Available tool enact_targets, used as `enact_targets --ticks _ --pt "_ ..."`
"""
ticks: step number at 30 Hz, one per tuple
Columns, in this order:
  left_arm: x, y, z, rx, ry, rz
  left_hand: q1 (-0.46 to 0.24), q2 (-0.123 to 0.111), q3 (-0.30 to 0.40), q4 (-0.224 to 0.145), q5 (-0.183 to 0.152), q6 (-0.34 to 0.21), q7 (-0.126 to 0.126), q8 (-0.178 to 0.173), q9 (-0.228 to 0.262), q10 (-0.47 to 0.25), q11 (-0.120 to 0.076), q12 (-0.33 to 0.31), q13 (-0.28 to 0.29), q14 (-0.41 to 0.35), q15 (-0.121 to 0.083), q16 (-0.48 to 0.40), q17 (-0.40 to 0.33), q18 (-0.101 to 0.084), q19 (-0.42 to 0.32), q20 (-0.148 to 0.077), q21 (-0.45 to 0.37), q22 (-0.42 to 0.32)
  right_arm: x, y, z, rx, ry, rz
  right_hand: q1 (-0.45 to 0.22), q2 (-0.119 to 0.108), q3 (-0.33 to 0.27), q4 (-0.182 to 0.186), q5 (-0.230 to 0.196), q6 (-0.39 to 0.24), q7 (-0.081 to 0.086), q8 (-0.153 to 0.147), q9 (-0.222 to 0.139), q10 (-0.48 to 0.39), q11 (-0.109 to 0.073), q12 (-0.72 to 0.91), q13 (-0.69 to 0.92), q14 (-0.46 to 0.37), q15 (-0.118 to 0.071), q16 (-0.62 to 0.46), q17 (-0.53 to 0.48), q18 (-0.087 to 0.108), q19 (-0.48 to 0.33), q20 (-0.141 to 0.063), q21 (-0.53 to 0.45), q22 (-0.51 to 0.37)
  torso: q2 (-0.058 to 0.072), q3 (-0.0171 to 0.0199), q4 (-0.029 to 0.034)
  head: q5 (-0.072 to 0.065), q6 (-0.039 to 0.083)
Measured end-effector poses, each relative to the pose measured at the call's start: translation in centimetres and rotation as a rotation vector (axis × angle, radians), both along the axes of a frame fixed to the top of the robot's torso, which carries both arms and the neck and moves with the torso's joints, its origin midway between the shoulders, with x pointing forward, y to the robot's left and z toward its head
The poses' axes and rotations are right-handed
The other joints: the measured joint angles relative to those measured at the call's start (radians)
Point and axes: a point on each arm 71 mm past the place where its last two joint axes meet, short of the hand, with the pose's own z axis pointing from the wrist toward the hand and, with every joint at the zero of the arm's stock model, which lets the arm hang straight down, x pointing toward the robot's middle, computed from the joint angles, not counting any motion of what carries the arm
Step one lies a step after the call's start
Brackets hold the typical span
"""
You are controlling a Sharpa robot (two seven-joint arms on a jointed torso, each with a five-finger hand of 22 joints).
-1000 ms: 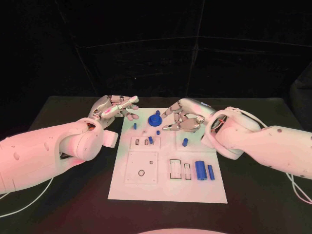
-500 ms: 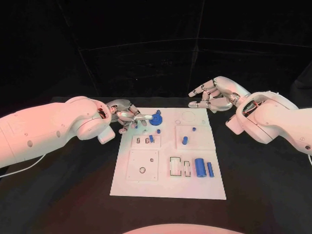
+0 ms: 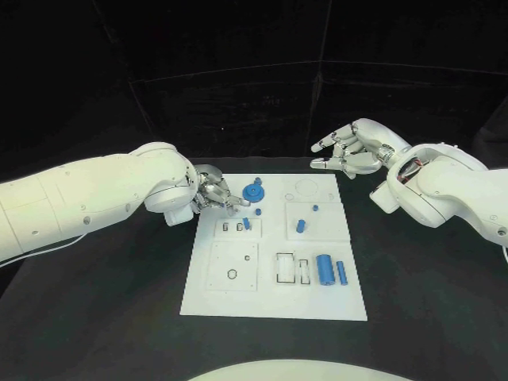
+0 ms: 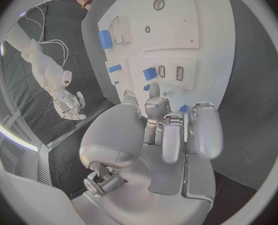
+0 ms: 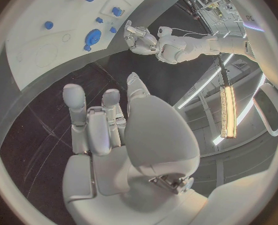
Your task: Assemble the parts on the task board
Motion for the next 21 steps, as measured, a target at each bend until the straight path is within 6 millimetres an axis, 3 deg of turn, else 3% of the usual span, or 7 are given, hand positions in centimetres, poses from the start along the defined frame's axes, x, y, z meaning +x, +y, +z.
enact_targets --ticks 7,11,21 --pt "0.2 -1.5 -0.5 0.056 0.021 -0.018 -0.004 0.005 -0.005 -0.003 0.0 -0.011 0.0 0.021 0.02 0.003 -0.003 0.007 0.009 0.0 0.0 0.0 0.0 -0.004 0.0 0.0 0.015 0.03 0.1 0.0 -0.1 -0.009 0.008 -0.004 0.0 0.0 -0.004 -0.004 0.008 0.0 0.0 0.0 0.0 0.0 0.0 0.0 -0.005 0.0 0.0 -0.006 -0.009 0.0 0.0 0.0 -0.005 -0.01 0.001 -0.0006 0.0002 -0.001 -0.002" --pt "0.4 -2.1 -0.8 0.079 0.033 -0.025 0.013 0.021 -0.005 -0.004 0.0 -0.022 0.001 0.034 0.032 0.003 -0.003 0.007 0.005 0.0 0.0 0.0 0.0 -0.004 0.0 0.0 0.021 0.036 0.2 0.0 -0.1 -0.016 0.009 -0.004 0.0 0.0 -0.011 -0.006 0.011 0.0 0.0 0.0 0.0 0.0 0.0 -0.005 -0.009 0.0 0.0 -0.011 -0.012 0.0 0.0 0.0 -0.011 -0.014 0.001 -0.0016 0.0013 -0.001 -0.003" --pt "0.6 -3.1 -1.0 0.113 0.052 -0.035 0.013 0.021 -0.002 -0.006 0.0 -0.029 0.0 0.035 0.036 0.003 -0.003 0.007 0.004 0.0 0.0 0.0 0.0 -0.003 0.0 0.0 0.021 0.041 0.2 0.2 -0.2 -0.035 0.014 -0.001 0.0 0.0 -0.011 -0.006 0.011 0.0 0.0 0.004 0.0 -0.004 -0.004 -0.009 -0.013 0.0 0.0 -0.011 -0.016 0.0 -0.004 -0.004 -0.011 -0.02 0.003 -0.0022 0.0019 -0.001 -0.01"
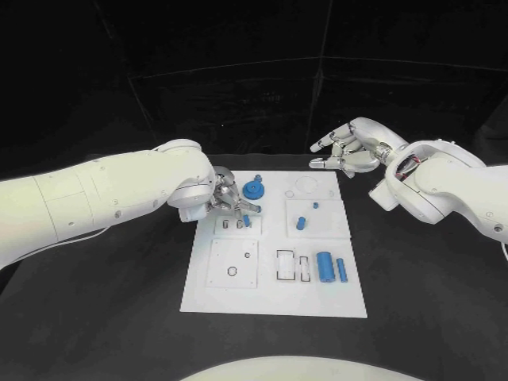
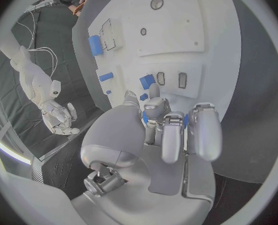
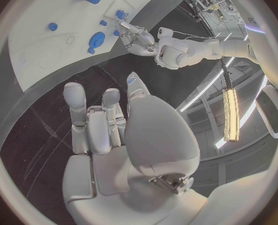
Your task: Assemble the parts on the task board
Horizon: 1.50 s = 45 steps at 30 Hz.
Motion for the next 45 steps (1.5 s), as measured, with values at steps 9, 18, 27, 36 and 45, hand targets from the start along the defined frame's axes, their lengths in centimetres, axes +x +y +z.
enact_targets --ticks 9,18,27,36,45 --pt "0.09 -0.39 -0.09 0.015 0.009 -0.004 0.0 0.0 0.0 0.0 0.0 0.0 0.0 0.006 0.003 0.0 0.0 0.0 0.0 0.0 0.0 0.0 0.0 0.0 0.0 0.0 0.0 0.002 0.04 0.06 -0.07 -0.011 0.004 0.0 0.0 0.0 0.0 0.0 0.0 0.0 0.0 0.0 0.0 0.0 0.0 0.0 -0.002 0.0 0.0 -0.004 -0.003 0.0 -0.002 0.002 -0.005 -0.004 0.0 -0.0002 -0.0001 -0.001 -0.004" --pt "0.23 -0.64 -0.15 0.025 0.015 -0.006 0.01 0.0 0.003 -0.008 0.0 -0.007 0.0 0.018 0.013 0.0 0.0 0.0 0.003 0.0 0.0 0.0 0.0 0.0 0.0 0.0 0.004 0.006 0.08 0.13 -0.13 -0.016 0.008 0.001 0.0 0.0 0.0 0.0 0.004 0.0 0.0 0.0 0.0 0.0 0.0 0.0 -0.003 0.0 0.0 -0.004 -0.005 0.0 -0.003 0.004 -0.005 -0.006 0.0 -0.0002 -0.0001 -0.003 -0.008" --pt "0.36 -0.9 -0.27 0.036 0.023 -0.011 0.03 0.0 0.01 -0.016 0.0 -0.014 0.0 0.027 0.023 0.0 0.0 0.0 0.007 0.0 0.0 0.0 0.0 0.0 0.0 0.0 0.004 0.01 0.12 0.19 -0.16 -0.019 0.01 0.001 0.0 0.0 -0.003 -0.003 0.004 0.0 0.0 0.0 0.0 0.0 0.0 0.0 -0.004 0.0 0.0 -0.004 -0.006 0.0 -0.003 0.004 -0.008 -0.007 0.0 -0.0004 -0.0001 -0.005 -0.011" --pt "0.43 -0.9 -0.45 0.048 0.033 -0.015 0.04 0.0 0.019 -0.025 0.0 -0.021 0.0 0.036 0.032 0.0 0.0 0.004 0.008 0.0 0.0 0.0 0.0 0.0 0.0 0.0 0.008 0.014 0.15 0.26 -0.2 -0.023 0.013 0.003 0.004 0.004 -0.003 -0.003 0.008 0.0 0.0 0.0 0.0 0.0 0.0 0.0 -0.005 0.0 0.0 -0.009 -0.007 0.0 -0.003 0.004 -0.008 -0.01 0.0 -0.0005 -0.0001 -0.005 -0.015" --pt "0.37 -1.05 -0.58 0.058 0.044 -0.025 0.049 -0.002 0.022 -0.033 0.0 -0.021 0.0 0.041 0.037 0.0 0.0 0.004 0.01 0.0 0.0 0.0 0.0 0.0 0.0 0.0 0.008 0.017 0.17 0.32 -0.23 -0.025 0.016 0.005 0.004 0.004 -0.006 -0.006 0.012 0.0 0.0 0.005 0.0 0.0 0.0 0.0 -0.006 0.004 -0.004 -0.009 -0.007 0.0 -0.003 0.004 -0.012 -0.011 0.0 -0.0005 -0.0001 -0.007 -0.019"
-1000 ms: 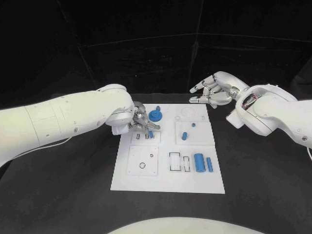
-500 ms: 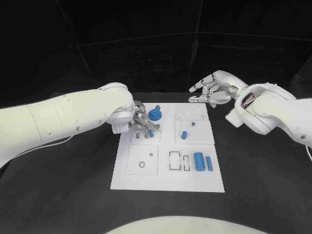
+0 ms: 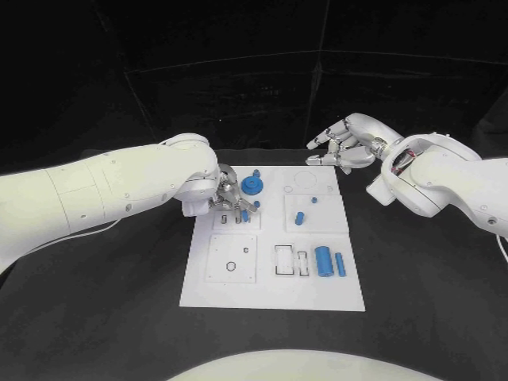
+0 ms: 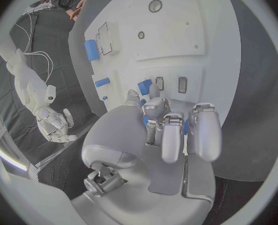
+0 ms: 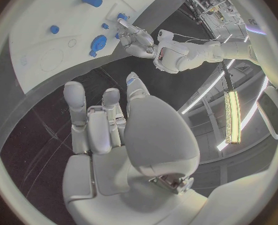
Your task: Assemble the parts on the task board
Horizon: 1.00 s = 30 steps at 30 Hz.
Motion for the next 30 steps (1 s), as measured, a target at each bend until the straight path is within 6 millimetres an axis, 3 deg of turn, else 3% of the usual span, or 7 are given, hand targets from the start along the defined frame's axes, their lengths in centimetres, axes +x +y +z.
enact_targets --ticks 17,26,30 --pt "-0.12 -0.25 -0.09 0.006 0.008 -0.011 0.026 -0.003 0.018 -0.018 0.0 -0.007 0.0 0.01 0.009 0.0 0.0 0.004 0.004 0.002 -0.002 0.0 0.0 0.0 0.0 0.0 0.004 0.004 0.07 0.06 -0.07 -0.004 0.005 0.002 0.0 0.0 0.0 0.0 0.005 0.0 0.0 0.0 0.0 0.0 0.0 0.0 0.0 0.0 0.0 0.0 0.0 0.0 0.0 0.0 0.0 0.0 0.0 0.0001 0.0006 0.0 -0.005" --pt "-0.19 -0.41 -0.08 0.002 0.007 -0.017 0.124 0.017 0.095 -0.095 0.0 -0.032 -0.004 0.015 0.017 -0.006 -0.005 0.004 -0.001 0.004 -0.004 0.0 0.0 0.0 0.0 0.0 0.004 0.006 0.14 0.06 -0.11 -0.007 0.008 0.003 0.004 0.004 0.0 0.0 0.005 0.0 0.0 0.0 0.0 0.0 0.0 0.0 0.0 0.0 0.0 0.0 0.0 0.0 0.0 0.0 0.0 0.0 0.001 0.0001 0.0007 0.0 -0.008" --pt "-0.2 -0.54 0.11 -0.006 0.003 -0.023 0.177 0.023 0.156 -0.139 0.009 -0.05 -0.005 -0.009 0.005 -0.02 -0.006 -0.017 -0.017 0.0 -0.007 0.0 0.0 0.0 0.004 -0.004 0.004 0.006 0.16 0.09 -0.13 -0.008 0.009 0.004 0.004 0.004 0.0 0.0 0.005 0.0 0.0 0.0 0.0 0.0 0.0 0.0 0.0 0.0 0.0 0.0 0.0 0.0 0.0 0.0 0.0 0.0 0.0 0.0002 0.0007 0.0 -0.01"
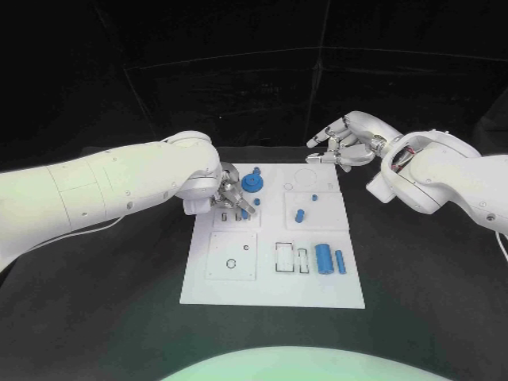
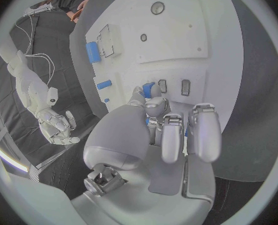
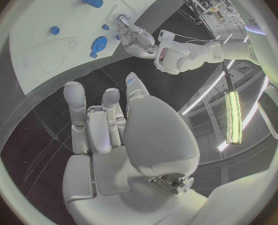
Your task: Assemble the parts on the task board
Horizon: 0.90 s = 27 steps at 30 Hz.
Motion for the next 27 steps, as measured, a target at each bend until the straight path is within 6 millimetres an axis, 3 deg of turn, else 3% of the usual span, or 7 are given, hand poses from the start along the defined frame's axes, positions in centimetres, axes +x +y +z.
enact_targets --ticks 3,8,10,12,18,21,27 --pt "0.0 0.0 0.1 -0.005 -0.003 -0.003 0.023 -0.002 0.024 -0.002 0.037 -0.008 0.001 -0.018 -0.012 -0.007 0.001 -0.014 -0.01 0.0 0.0 0.0 0.0 0.0 0.0 0.0 0.0 -0.001 0.0 0.0 0.0 -0.001 0.001 0.001 0.0 0.0 0.0 0.0 0.0 0.0 0.0 0.0 0.0 0.0 0.0 0.0 0.0 0.0 0.0 0.0 0.0 0.0 0.0 0.0 0.0 0.0 0.0 0.0 0.0 0.0 -0.001" --pt "-0.1 0.1 0.0 -0.013 -0.005 -0.005 0.044 -0.016 0.067 0.041 0.086 -0.01 0.003 -0.041 -0.027 -0.011 0.004 -0.029 -0.021 0.0 0.0 0.0 0.0 0.0 0.0 0.0 0.0 -0.001 0.0 0.1 0.0 -0.002 0.003 0.003 0.0 0.0 0.0 0.0 0.0 0.0 0.0 0.0 0.0 0.0 0.0 0.0 0.0 0.0 0.0 0.0 0.0 0.0 0.0 0.0 0.0 0.0 -0.001 -0.0001 0.0001 0.0 -0.002" --pt "-0.2 0.2 0.0 -0.016 -0.006 -0.006 0.03 -0.048 0.111 0.07 0.11 -0.006 0.007 -0.046 -0.028 -0.011 0.004 -0.034 -0.025 0.0 0.0 0.0 0.0 0.0 0.0 0.0 0.0 -0.001 0.0 0.1 0.0 -0.003 0.003 0.004 0.0 0.0 0.0 0.0 0.0 0.0 0.0 0.0 0.0 0.0 0.0 0.0 0.0 0.0 0.0 0.0 0.0 0.0 0.0 0.0 0.0 0.0 -0.001 -0.0001 0.0003 0.0 -0.002" --pt "-0.3 0.3 0.0 -0.021 -0.007 -0.005 -0.011 -0.097 0.218 0.073 0.162 0.0 0.012 -0.049 -0.028 -0.012 0.007 -0.038 -0.028 0.0 0.0 0.0 0.0 0.0 0.0 0.0 0.0 0.0 0.0 0.1 0.0 -0.003 0.004 0.004 0.0 0.0 0.0 0.0 0.0 0.0 0.0 0.0 0.0 0.0 0.0 0.0 0.0 0.0 0.0 0.0 0.0 0.0 0.0 0.0 0.0 0.0 -0.001 -0.0001 0.0007 0.001 -0.001" --pt "-0.7 0.8 0.1 -0.042 -0.024 0.0 -0.102 -0.208 0.463 0.081 0.204 0.002 0.014 -0.019 0.002 -0.005 0.013 -0.041 -0.028 0.002 0.002 0.0 0.0 0.0 0.003 0.003 0.0 0.002 0.1 0.1 -0.1 -0.005 0.005 0.005 0.0 0.0 0.0 0.0 0.0 0.0 0.0 0.0 0.0 0.0 0.0 0.0 0.0 0.0 0.0 0.0 0.0 0.0 0.0 0.0 0.0 0.0 -0.001 -0.0004 0.0017 0.003 -0.001" --pt "-1.0 1.0 0.3 -0.054 -0.041 0.003 -0.134 -0.239 0.532 0.081 0.208 0.002 0.014 -0.002 0.016 0.002 0.009 -0.037 -0.023 0.002 0.002 0.0 0.0 0.0 0.003 0.003 0.0 0.002 0.1 0.1 -0.1 -0.006 0.006 0.005 0.0 0.0 0.0 0.0 0.0 0.0 0.0 0.0 0.0 0.0 0.0 0.0 0.0 0.0 0.0 0.0 0.0 0.0 0.0 0.0 0.0 0.0 -0.001 -0.0006 0.0018 0.006 -0.001" --pt "-1.4 1.8 0.5 -0.08 -0.085 0.025 -0.187 -0.261 0.618 0.06 0.212 -0.002 0.018 0.027 0.04 0.015 0.008 -0.026 -0.014 0.002 0.002 0.0 0.0 0.0 0.003 0.003 -0.004 0.003 0.2 -0.1 -0.1 -0.008 0.007 0.002 0.0 0.0 0.0 0.0 0.006 0.0 0.0 0.0 0.0 0.0 0.0 0.0 0.001 0.0 0.0 -0.004 -0.001 0.0 0.0 0.0 -0.004 -0.004 -0.001 -0.0006 0.0018 0.011 -0.004"
